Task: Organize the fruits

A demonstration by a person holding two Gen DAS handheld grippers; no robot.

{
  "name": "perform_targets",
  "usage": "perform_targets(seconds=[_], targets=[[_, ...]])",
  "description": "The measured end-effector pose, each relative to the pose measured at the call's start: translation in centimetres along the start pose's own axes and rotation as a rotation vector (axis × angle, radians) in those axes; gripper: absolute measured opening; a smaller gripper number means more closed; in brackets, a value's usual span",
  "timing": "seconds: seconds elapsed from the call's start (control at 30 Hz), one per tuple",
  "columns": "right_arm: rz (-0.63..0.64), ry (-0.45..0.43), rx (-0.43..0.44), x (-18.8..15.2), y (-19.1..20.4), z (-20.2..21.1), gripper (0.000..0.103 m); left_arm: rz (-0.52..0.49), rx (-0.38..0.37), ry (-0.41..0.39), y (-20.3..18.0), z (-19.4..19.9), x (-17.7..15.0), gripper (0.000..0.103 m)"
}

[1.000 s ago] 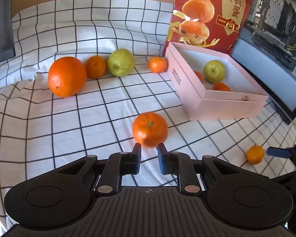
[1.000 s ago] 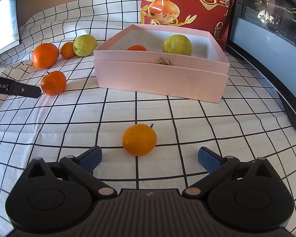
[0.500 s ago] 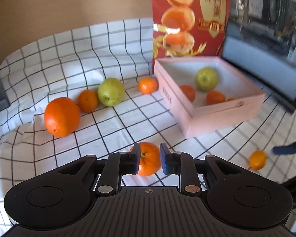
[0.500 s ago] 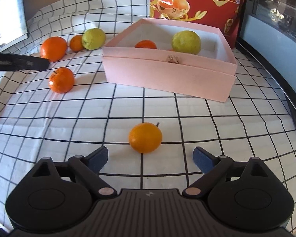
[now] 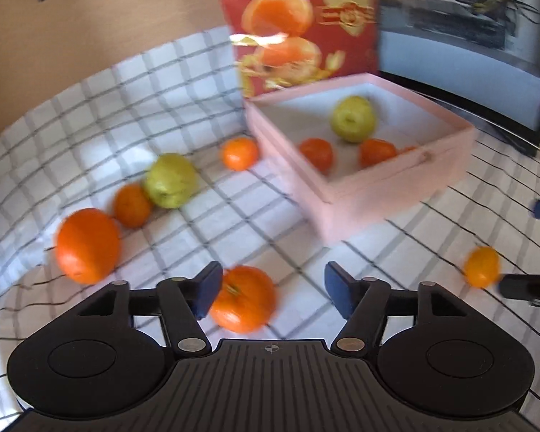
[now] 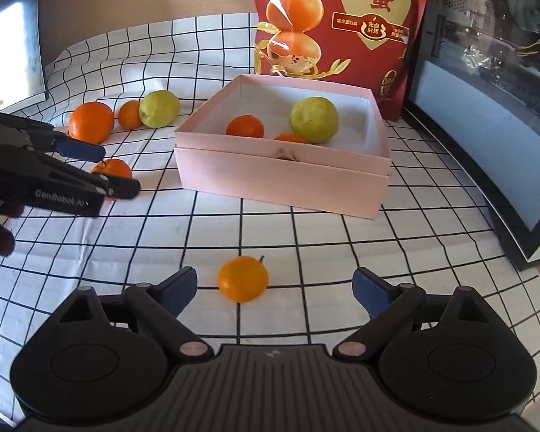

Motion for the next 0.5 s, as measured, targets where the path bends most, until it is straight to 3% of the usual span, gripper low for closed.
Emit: perform_targets(seconds=[0.1,0.37,0.43,0.5], targets=[[0.002,-0.007,-0.009,0.1,-0.3,0.3,0.094,0.031,0.036,0.058,1.5,-1.1,-0.8,0.067],[0.005,0.007,-0.009,0.0,-0.4,0.2,0.094,0.192,-0.086,0.137,2.7,-4.0,-2.3,0.065],[0.008,0.011,-0.008,-0.2,-0.3,0.2,0.094,0.208,-0.109,0.135,2.5,-4.1,-2.3,0.055],[0.011,0.016,-0.007,-0.4,-0.3,0.1,0.094,0.202,-0.111,0.128,2.2,-4.0,-2.1,0.053]])
Point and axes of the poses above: each gripper's, at about its wrist camera, not at the fingertips, and z roughly against the way its jaws point, y to its left, x to its top, the point moved 10 cm from there along -z, roughly the way its jaws point, and after that the axes turned 11 degrees about -z, right-handed, at the moved point
